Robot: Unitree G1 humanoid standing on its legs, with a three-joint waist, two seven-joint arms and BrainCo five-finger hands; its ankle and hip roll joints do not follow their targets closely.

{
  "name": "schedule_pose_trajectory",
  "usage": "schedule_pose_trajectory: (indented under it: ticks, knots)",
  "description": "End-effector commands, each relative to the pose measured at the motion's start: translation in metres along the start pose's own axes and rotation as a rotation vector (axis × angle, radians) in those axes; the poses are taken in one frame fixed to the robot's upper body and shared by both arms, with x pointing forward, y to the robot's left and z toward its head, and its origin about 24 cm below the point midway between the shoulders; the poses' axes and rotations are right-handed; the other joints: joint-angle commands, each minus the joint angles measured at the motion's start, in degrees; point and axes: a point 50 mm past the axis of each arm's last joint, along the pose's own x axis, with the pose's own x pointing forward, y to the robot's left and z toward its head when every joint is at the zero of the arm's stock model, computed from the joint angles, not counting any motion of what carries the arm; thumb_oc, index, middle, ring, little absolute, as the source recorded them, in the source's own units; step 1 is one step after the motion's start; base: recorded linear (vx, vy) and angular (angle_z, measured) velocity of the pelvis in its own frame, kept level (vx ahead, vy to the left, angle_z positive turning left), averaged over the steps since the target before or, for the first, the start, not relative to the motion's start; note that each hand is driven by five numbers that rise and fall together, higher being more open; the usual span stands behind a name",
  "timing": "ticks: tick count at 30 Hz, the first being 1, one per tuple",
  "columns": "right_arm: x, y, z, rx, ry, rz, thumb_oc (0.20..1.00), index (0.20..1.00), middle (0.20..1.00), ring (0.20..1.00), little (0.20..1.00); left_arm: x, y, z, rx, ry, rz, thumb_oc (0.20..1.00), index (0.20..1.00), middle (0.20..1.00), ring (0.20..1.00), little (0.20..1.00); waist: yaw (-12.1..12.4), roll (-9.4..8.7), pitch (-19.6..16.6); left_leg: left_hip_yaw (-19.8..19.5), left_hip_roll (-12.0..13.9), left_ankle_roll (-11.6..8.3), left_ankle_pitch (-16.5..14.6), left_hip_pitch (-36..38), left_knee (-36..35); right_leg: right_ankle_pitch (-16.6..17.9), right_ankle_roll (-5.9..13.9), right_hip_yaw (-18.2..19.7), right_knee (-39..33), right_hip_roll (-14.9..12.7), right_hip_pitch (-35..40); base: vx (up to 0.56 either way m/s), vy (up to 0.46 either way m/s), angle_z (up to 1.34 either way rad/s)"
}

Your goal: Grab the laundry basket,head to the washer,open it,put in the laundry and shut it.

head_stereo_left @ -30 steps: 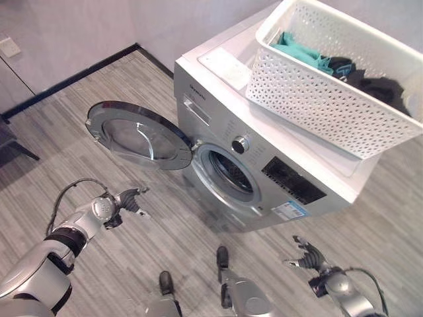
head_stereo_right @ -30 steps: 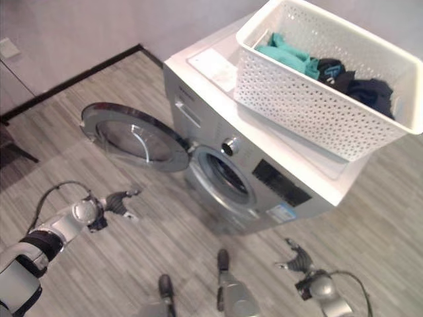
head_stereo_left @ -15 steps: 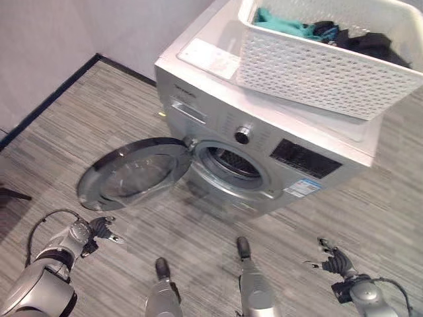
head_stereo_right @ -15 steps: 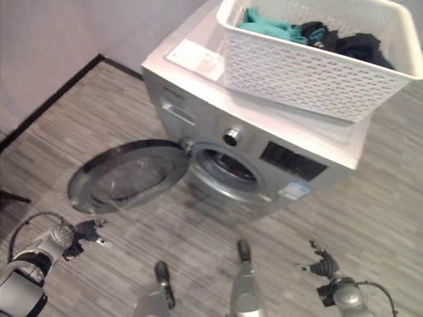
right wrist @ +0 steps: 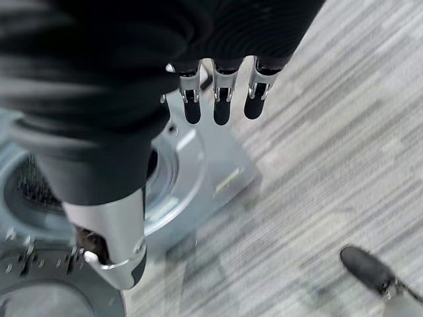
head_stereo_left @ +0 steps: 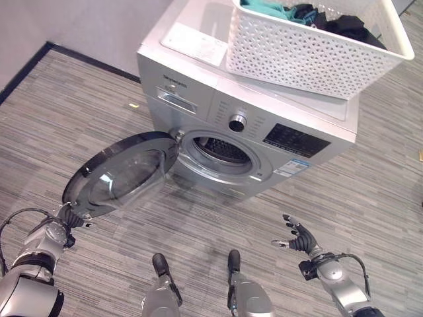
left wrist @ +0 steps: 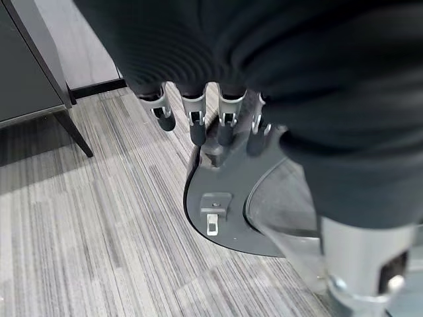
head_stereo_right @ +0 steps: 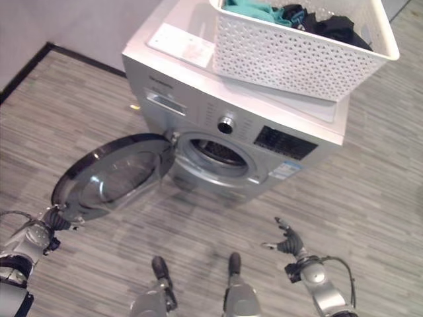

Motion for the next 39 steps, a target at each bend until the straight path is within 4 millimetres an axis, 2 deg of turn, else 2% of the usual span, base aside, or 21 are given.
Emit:
schedule_pose_trajectory:
  ticks: [1,9,11,15,17,18,20,21,22,24,25,27,28,31,32,34,35,36,37,38,39]
  knots:
    - [-0.005,-0.027,-0.004,-0.042,0.005,-0.088,1.0,1.0,1.0,1.0,1.0,0.001,0.01,-0.003,0.083,0.018,0.037,1.0,1.0,1.0,1.0,1.0,-0.1,0.34,-3.2,-7.0,-0.1,0.52,-9.1,-3.3,7.3,-4.9,4.76,0.4,4.9,-5.6,-2.2,0.06,0.032,-0.07]
    - [-0.011,-0.032,-0.012,-0.006,0.027,-0.149,1.0,1.0,1.0,1.0,1.0,-0.004,-0.007,-0.012,0.013,0.019,0.063,1.0,1.0,1.0,1.0,1.0,-0.3,1.11,-5.3,-7.9,-1.6,1.54,-10.8,-2.0,7.9,-3.5,5.6,0.5,4.9,-7.0,-0.9,0.04,0.041,-0.02]
    - [-0.016,-0.044,-0.018,0.034,0.049,-0.259,1.0,1.0,1.0,1.0,1.0,-0.014,-0.03,-0.005,-0.124,-0.063,0.085,1.0,1.0,1.0,1.0,1.0,0.2,1.71,-6.4,-8.3,-3.4,3.04,-10.7,-1.6,8.6,-1.4,5.64,0.4,6.2,-8.7,-0.6,0.0,0.088,0.0]
    - [-0.021,-0.057,-0.02,0.084,0.056,-0.366,1.0,1.0,1.0,1.0,1.0,-0.028,-0.055,0.004,-0.184,-0.146,0.071,1.0,1.0,1.0,1.0,1.0,0.6,2.89,-7.1,-10.0,-5.0,4.52,-11.9,-0.2,8.9,-1.8,5.29,1.1,9.6,-9.6,0.1,0.08,0.101,0.08]
    - [-0.023,-0.073,-0.001,0.14,-0.031,-0.469,1.0,1.0,1.0,1.0,1.0,-0.041,-0.083,0.01,-0.28,-0.179,0.022,1.0,1.0,1.0,1.0,1.0,0.8,4.58,-6.2,-11.7,-6.1,6.22,-12.1,2.1,8.3,-2.2,3.98,4.3,18.6,-8.2,-1.8,0.07,0.137,0.16]
    - [-0.023,-0.073,-0.001,0.14,-0.031,-0.469,1.0,1.0,1.0,1.0,1.0,-0.041,-0.083,0.01,-0.28,-0.179,0.022,1.0,1.0,1.0,1.0,1.0,0.8,4.58,-6.2,-11.7,-6.1,6.22,-12.1,2.1,8.3,-2.2,3.98,4.3,18.6,-8.2,-1.8,0.1,0.144,0.19]
    - [-0.025,-0.093,0.033,0.131,-0.191,-0.563,1.0,1.0,1.0,1.0,1.0,-0.051,-0.113,0.008,-0.354,-0.155,-0.049,1.0,1.0,1.0,1.0,1.0,0.7,6.12,-5.2,-12.0,-6.4,7.04,-13.1,4.5,8.2,-5.4,2.8,5.2,22.4,-6.0,-4.4,0.15,0.077,0.11]
    - [-0.033,-0.108,0.06,0.13,-0.319,-0.638,1.0,1.0,1.0,1.0,1.0,-0.058,-0.132,0.007,-0.399,-0.129,-0.104,1.0,1.0,1.0,1.0,1.0,0.3,6.62,-5.0,-12.9,-6.5,6.83,-13.5,5.1,8.3,-9.3,2.15,5.5,19.0,-4.5,-5.0,0.14,0.004,0.0]
    - [-0.033,-0.109,0.059,0.129,-0.318,-0.639,1.0,1.0,1.0,1.0,1.0,-0.058,-0.133,0.007,-0.399,-0.129,-0.105,1.0,1.0,1.0,1.0,1.0,0.2,6.74,-5.0,-13.0,-6.4,6.79,-13.6,5.2,8.3,-9.3,2.12,5.4,18.9,-4.4,-4.9,0.17,-0.046,0.06]
    - [-0.044,-0.126,0.091,0.116,-0.47,-0.727,1.0,1.0,1.0,1.0,1.0,-0.063,-0.148,0.01,-0.456,-0.115,-0.151,1.0,1.0,1.0,1.0,1.0,-0.4,6.83,-4.7,-14.9,-6.8,6.5,-14.4,5.5,8.8,-10.3,2.33,8.1,12.9,-3.1,-6.2,0.18,-0.115,0.3]
    - [-0.053,-0.136,0.115,0.1,-0.584,-0.784,1.0,1.0,1.0,1.0,1.0,-0.066,-0.158,0.009,-0.489,-0.086,-0.171,1.0,1.0,1.0,1.0,1.0,-0.7,6.56,-4.4,-16.8,-7.2,6.31,-15.4,6.2,9.3,-8.8,2.84,11.8,8.3,-2.6,-8.7,0.18,-0.131,0.69]
    - [-0.053,-0.136,0.115,0.099,-0.584,-0.785,1.0,1.0,1.0,1.0,1.0,-0.065,-0.158,0.01,-0.49,-0.087,-0.171,1.0,1.0,1.0,1.0,1.0,-0.7,6.65,-4.4,-16.8,-7.2,6.33,-15.5,6.1,9.4,-8.7,2.86,11.8,8.1,-2.6,-8.6,0.18,-0.152,0.89]
    - [-0.065,-0.147,0.148,0.024,-0.724,-0.854,1.0,1.0,1.0,1.0,1.0,-0.067,-0.165,0.011,-0.492,-0.071,-0.185,1.0,1.0,1.0,1.0,1.0,-0.6,6.09,-3.9,-19.3,-6.9,6.03,-17.5,7.7,10.3,-8.1,3.47,13.1,4.3,-2.9,-11.8,0.23,-0.203,0.29]
    - [-0.08,-0.158,0.173,-0.057,-0.832,-0.92,1.0,1.0,1.0,1.0,1.0,-0.066,-0.17,0.015,-0.496,-0.064,-0.189,1.0,1.0,1.0,1.0,1.0,-0.9,5.02,-3.8,-22.3,-6.9,5.1,-18.8,10.1,10.4,-8.0,3.84,14.5,3.8,-2.2,-12.1,0.3,-0.288,0.32]
    - [-0.081,-0.159,0.173,-0.058,-0.833,-0.922,1.0,1.0,1.0,1.0,1.0,-0.066,-0.17,0.016,-0.497,-0.066,-0.19,1.0,1.0,1.0,1.0,1.0,-1.0,5.14,-3.6,-22.4,-6.9,5.09,-18.8,10.2,10.4,-8.1,3.84,14.4,4.0,-2.2,-12.0,0.19,-0.197,0.35]
    - [-0.092,-0.168,0.184,-0.094,-0.887,-0.962,1.0,1.0,1.0,1.0,1.0,-0.067,-0.174,0.015,-0.492,-0.056,-0.208,1.0,1.0,1.0,1.0,1.0,-0.7,3.39,-5.2,-24.6,-6.6,4.13,-19.5,11.7,10.2,-8.3,3.71,15.6,4.9,-1.7,-9.9,0.25,-0.273,0.59]
    - [-0.098,-0.173,0.191,-0.125,-0.915,-0.974,1.0,1.0,1.0,1.0,1.0,-0.068,-0.175,0.013,-0.498,-0.049,-0.208,1.0,1.0,1.0,1.0,1.0,-0.8,3.06,-5.9,-25.4,-5.6,3.55,-19.5,12.7,9.9,-8.3,3.6,15.4,6.3,-1.1,-9.7,0.4,-0.487,1.08]
    - [-0.106,-0.177,0.207,-0.166,-0.984,-0.971,1.0,1.0,1.0,1.0,1.0,-0.071,-0.18,0.008,-0.5,-0.026,-0.217,1.0,1.0,1.0,1.0,1.0,-0.5,2.49,-7.1,-25.8,-2.8,2.28,-18.8,13.7,10.2,-9.0,3.11,14.0,8.6,0.4,-8.9,0.32,-0.39,0.89]
    - [-0.105,-0.177,0.207,-0.167,-0.985,-0.97,1.0,1.0,1.0,1.0,1.0,-0.071,-0.18,0.008,-0.502,-0.026,-0.218,1.0,1.0,1.0,1.0,1.0,-0.7,2.74,-7.0,-26.0,-2.5,2.14,-18.8,13.7,10.2,-9.2,2.99,13.8,8.7,0.6,-8.9,0.3,-0.461,0.69]
    - [-0.111,-0.179,0.219,-0.197,-1.034,-0.969,1.0,1.0,1.0,1.0,1.0,-0.072,-0.183,0.005,-0.51,-0.007,-0.215,1.0,1.0,1.0,1.0,1.0,-0.4,2.61,-7.9,-26.5,-0.4,0.59,-15.6,13.2,11.8,-9.4,1.91,12.9,8.9,2.1,-7.3,0.11,-0.189,0.29]
    - [-0.11,-0.18,0.219,-0.197,-1.035,-0.968,1.0,1.0,1.0,1.0,1.0,-0.072,-0.183,0.005,-0.511,-0.006,-0.215,1.0,1.0,1.0,1.0,1.0,-0.6,2.82,-8.1,-26.6,-0.3,0.62,-15.8,13.3,11.6,-9.7,1.95,12.7,8.7,2.2,-7.1,0.22,-0.405,0.23]
